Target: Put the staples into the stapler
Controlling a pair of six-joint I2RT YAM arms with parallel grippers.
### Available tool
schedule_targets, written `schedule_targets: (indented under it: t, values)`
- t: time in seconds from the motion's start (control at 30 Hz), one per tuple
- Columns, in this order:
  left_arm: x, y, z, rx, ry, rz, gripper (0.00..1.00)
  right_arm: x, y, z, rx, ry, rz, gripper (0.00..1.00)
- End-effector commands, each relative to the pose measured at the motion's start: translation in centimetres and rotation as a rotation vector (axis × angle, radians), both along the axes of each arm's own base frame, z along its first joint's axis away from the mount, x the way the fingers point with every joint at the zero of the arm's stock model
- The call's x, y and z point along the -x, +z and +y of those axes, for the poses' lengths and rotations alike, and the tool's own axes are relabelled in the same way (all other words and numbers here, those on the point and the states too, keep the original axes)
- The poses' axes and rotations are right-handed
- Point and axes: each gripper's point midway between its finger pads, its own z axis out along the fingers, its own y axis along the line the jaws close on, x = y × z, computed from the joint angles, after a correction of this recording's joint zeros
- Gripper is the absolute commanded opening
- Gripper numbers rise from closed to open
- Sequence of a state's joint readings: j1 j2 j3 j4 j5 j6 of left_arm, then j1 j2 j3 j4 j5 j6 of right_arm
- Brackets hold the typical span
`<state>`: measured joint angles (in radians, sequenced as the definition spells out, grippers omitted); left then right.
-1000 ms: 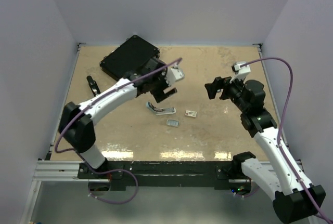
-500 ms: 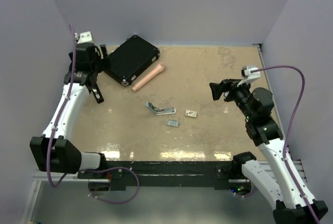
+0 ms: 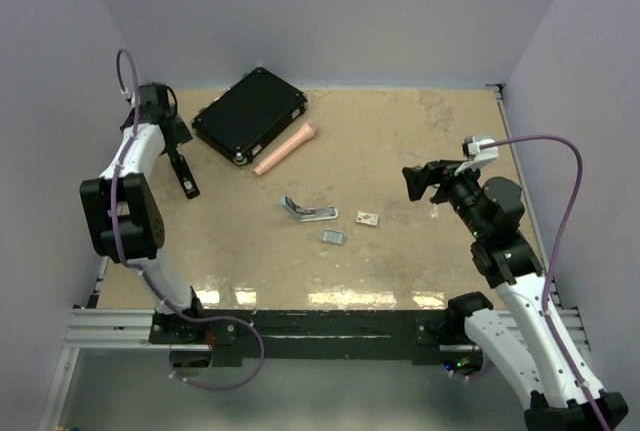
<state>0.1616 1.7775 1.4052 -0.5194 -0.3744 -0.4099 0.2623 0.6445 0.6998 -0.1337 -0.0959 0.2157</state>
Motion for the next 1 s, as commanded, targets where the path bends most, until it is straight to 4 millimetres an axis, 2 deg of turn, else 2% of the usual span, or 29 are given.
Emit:
schedule_targets:
  t: [0.0,0.03,0.07,0.23,0.27,0.4,0.6,0.63,0.77,0.97]
  values:
    - [-2.4,-0.9,0.4,0.066,0.025,-0.019,0.93,0.0,1.5,0.0,-0.007,-0.003,-0.066,0.99]
    - [-2.8,-1.0,0.5,0.068,0.027,-0.019,0.9,0.0,1.4,0.0,-0.005,-0.005,-0.067,0.98]
    - [-2.9,-2.2,0.5,0.077,0.03,0.009,0.88,0.0,1.3,0.0,-0.004,-0.005,-0.064,0.99]
    - [-4.1,-3.3,0.9,0.079,0.037,0.012,0.73,-0.1,1.3,0.0,-0.001,-0.009,-0.065,0.99]
    - [-4.0,-4.1,0.9,0.083,0.04,0.035,0.72,-0.1,1.3,0.0,-0.001,-0.01,-0.065,0.99]
    - [-4.2,-5.1,1.7,0.083,0.051,0.058,0.67,-0.1,1.2,-0.1,0.0,-0.012,-0.062,0.98]
    - [-4.3,-6.3,1.3,0.103,0.032,0.076,0.61,-0.3,1.0,-0.1,0.004,-0.015,-0.055,0.99]
    - [-4.2,-6.5,1.4,0.104,0.032,0.079,0.57,-0.3,1.1,-0.1,0.003,-0.018,-0.058,0.99]
    - [-4.3,-6.5,0.9,0.121,0.021,0.074,0.44,-0.3,1.0,-0.2,0.006,-0.022,-0.056,0.98]
    - [-4.2,-4.3,0.8,0.113,-0.001,0.031,0.19,-0.4,1.2,-0.3,0.005,-0.025,-0.059,0.99]
